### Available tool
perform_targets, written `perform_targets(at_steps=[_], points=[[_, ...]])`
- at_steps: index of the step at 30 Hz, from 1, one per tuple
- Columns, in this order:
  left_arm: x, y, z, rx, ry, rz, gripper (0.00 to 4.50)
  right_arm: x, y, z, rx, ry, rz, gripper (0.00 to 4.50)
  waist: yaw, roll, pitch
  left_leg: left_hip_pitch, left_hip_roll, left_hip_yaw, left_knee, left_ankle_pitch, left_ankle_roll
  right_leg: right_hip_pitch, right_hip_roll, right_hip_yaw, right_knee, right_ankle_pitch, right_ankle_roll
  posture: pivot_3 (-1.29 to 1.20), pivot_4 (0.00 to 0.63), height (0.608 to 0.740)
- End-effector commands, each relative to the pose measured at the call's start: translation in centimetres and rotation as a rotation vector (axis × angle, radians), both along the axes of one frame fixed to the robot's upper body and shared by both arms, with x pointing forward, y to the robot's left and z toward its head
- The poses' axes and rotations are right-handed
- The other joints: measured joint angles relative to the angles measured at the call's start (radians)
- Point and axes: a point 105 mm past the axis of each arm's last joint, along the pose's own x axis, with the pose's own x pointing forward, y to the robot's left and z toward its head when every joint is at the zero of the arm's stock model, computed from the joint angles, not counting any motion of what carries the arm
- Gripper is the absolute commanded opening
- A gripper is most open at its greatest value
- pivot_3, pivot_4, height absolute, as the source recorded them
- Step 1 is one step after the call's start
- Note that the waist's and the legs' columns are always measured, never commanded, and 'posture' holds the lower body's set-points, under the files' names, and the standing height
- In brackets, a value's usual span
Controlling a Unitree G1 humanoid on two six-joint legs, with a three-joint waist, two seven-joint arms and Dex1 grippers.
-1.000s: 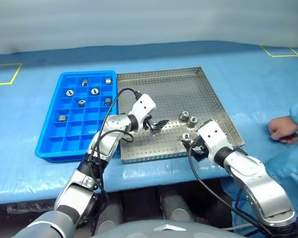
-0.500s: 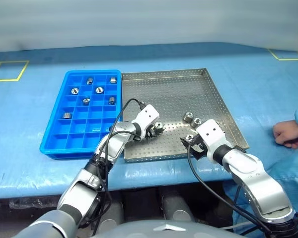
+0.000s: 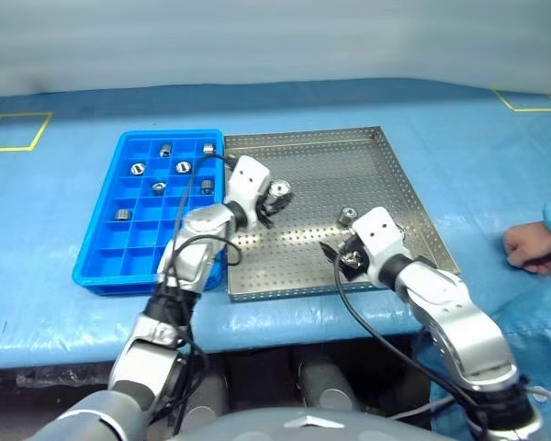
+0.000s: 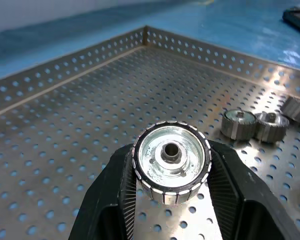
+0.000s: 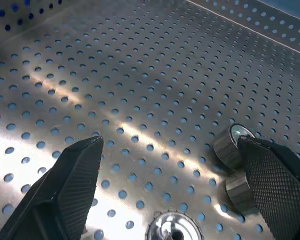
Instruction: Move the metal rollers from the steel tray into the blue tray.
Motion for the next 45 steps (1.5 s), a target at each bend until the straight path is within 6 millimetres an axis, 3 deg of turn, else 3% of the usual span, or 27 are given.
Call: perform_targets(at_steps=[1,5,7,10,15,27,28,35,39,45], points=[[-0.8,4.0,2.0,0.077,-0.079,0.137,1.83,0.4,1.5,1.3,0.112,-0.025,0.086,4.50,0.010,0.000,0.000,0.000,0.000,0.000,0.000,0.000,0.000,0.000,0.000,0.000,0.000,0.000,0.000,0.04,0.150,0.740],[-1.1,9.1,1.2,0.235,-0.046,0.389,1.83,0.5,2.4,1.6,0.160,-0.021,0.150,4.50,0.046,0.000,0.000,0.000,0.000,-0.002,-0.001,0.000,0.000,0.000,0.000,-0.002,0.000,0.002,0.003,0.10,0.150,0.740],[-1.8,12.6,1.2,0.274,-0.026,0.577,1.83,0.7,2.6,1.6,0.144,-0.023,0.162,4.50,0.068,-0.001,0.000,-0.001,0.000,-0.002,0.000,0.000,0.000,0.000,0.000,-0.003,-0.001,0.000,0.000,0.12,0.150,0.740],[-3.3,15.1,1.0,0.325,-0.003,0.697,1.83,1.0,2.7,1.5,0.135,-0.025,0.173,4.50,0.090,-0.002,0.001,-0.001,0.000,-0.002,0.001,0.000,0.000,0.000,-0.001,-0.003,-0.001,0.000,0.000,0.15,0.150,0.740],[-5.4,16.5,-0.3,0.370,0.070,0.732,1.83,1.2,3.2,1.5,0.128,-0.020,0.210,4.50,0.114,-0.002,0.001,-0.001,0.000,-0.003,0.000,0.000,0.000,0.000,-0.001,-0.004,-0.001,-0.001,-0.001,0.18,0.150,0.740],[-8.0,18.0,-2.4,0.425,0.168,0.775,1.83,1.6,2.7,1.3,0.098,-0.029,0.176,4.50,0.129,-0.002,0.001,-0.001,0.000,-0.003,0.000,0.000,-0.001,0.000,-0.001,-0.005,-0.001,-0.001,-0.002,0.19,0.150,0.740],[-8.0,17.9,-2.4,0.428,0.168,0.764,1.83,1.7,2.7,1.3,0.097,-0.029,0.175,4.50,0.129,-0.002,0.001,-0.001,0.000,-0.003,0.000,0.000,-0.001,0.000,-0.001,-0.005,-0.001,-0.001,-0.002,0.18,0.150,0.740],[-7.1,17.3,-1.6,0.355,0.127,0.763,3.92,1.8,2.6,1.4,0.090,-0.040,0.159,4.50,0.130,-0.002,0.001,-0.001,0.000,-0.003,0.000,0.000,-0.001,0.000,-0.001,-0.005,-0.002,-0.001,-0.002,0.17,0.150,0.740],[-5.9,15.6,0.0,0.224,0.048,0.703,3.92,1.9,2.2,1.3,0.073,-0.049,0.139,4.50,0.130,-0.002,0.001,-0.001,0.000,-0.003,0.000,0.000,-0.001,0.000,-0.001,-0.006,-0.002,-0.001,-0.002,0.14,0.150,0.740],[-4.9,8.7,1.6,0.023,-0.013,0.345,3.92,1.9,1.3,1.4,0.033,-0.070,0.085,4.50,0.128,-0.002,0.001,-0.001,0.000,-0.003,0.000,0.000,-0.001,0.000,-0.002,-0.006,-0.002,-0.001,-0.002,0.10,0.150,0.740]])
